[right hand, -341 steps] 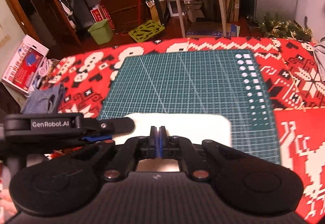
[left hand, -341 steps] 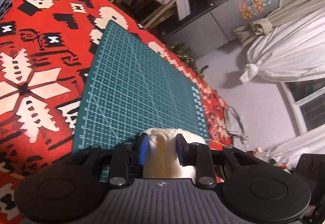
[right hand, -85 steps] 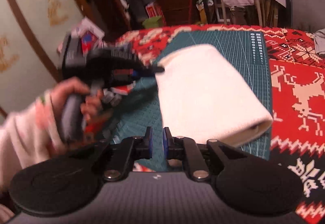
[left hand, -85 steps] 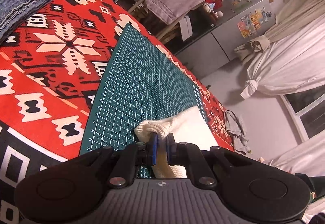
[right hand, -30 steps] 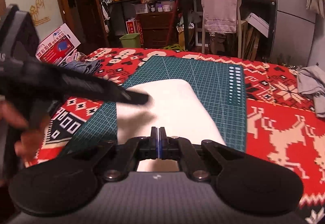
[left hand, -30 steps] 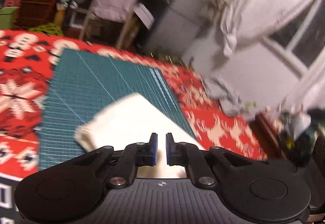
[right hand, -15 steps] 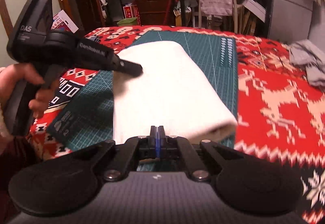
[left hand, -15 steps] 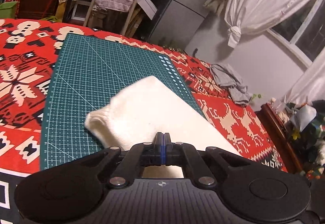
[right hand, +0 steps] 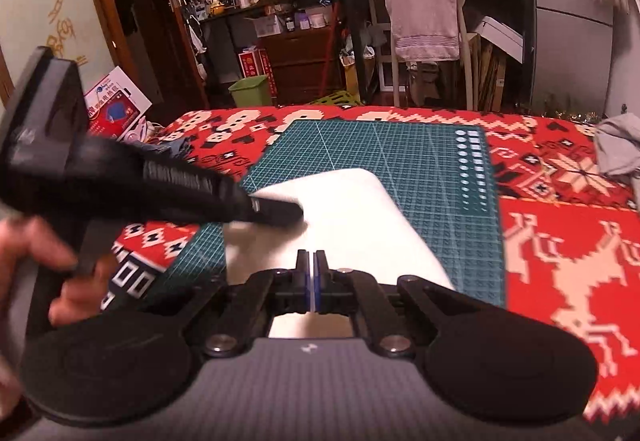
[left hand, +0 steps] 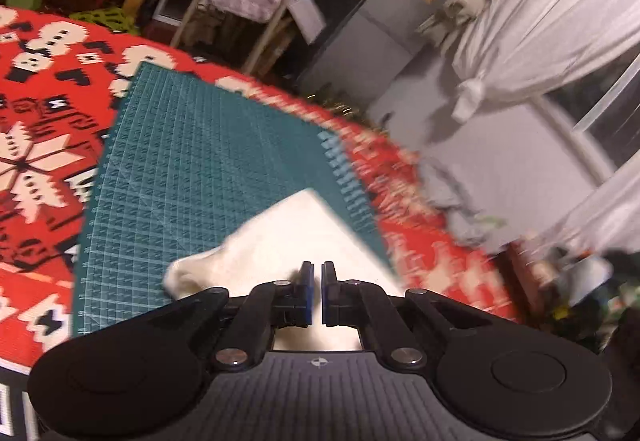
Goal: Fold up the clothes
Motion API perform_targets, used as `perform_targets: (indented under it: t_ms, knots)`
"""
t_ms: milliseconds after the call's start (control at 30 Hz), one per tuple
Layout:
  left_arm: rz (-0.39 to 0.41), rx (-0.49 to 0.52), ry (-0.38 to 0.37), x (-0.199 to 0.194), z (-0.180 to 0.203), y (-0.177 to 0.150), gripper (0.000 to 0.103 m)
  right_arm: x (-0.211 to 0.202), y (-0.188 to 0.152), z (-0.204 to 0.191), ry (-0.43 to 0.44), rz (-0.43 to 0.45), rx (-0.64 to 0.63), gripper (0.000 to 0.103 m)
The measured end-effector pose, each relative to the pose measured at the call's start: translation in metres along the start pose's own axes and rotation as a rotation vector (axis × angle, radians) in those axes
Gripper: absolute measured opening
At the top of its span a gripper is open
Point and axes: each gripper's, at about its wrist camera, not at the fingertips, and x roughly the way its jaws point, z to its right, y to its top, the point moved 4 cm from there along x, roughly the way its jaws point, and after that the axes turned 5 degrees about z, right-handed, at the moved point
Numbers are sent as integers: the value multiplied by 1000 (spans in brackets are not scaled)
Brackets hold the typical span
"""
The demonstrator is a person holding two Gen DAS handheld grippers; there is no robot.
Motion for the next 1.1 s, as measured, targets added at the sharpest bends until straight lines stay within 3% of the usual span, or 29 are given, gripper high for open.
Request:
perform_targets:
  t_ms: [167,433,600,800,967,1100]
  knots:
    - [41,-141,4,-7,-26,-5,3,12,-10,1,0,-12,4,1]
    - [60,-156,6,-22,-30,-4,2,-9,-17,9,5,-33,43,2]
    - [58,-164,-86,-22,-19,3,2,-15,-20,9,19,-43,62,3]
    - [56,-180,5,-8,-41,3,2,-19,-27,10,20,-48,76,2]
    - [85,-207,1,-24,-42,4,2,-34,-28,13,19,-35,100,3]
    - [92,-197,-61,-24,-27,16,2,-35,-12,18,-19,17,80,3]
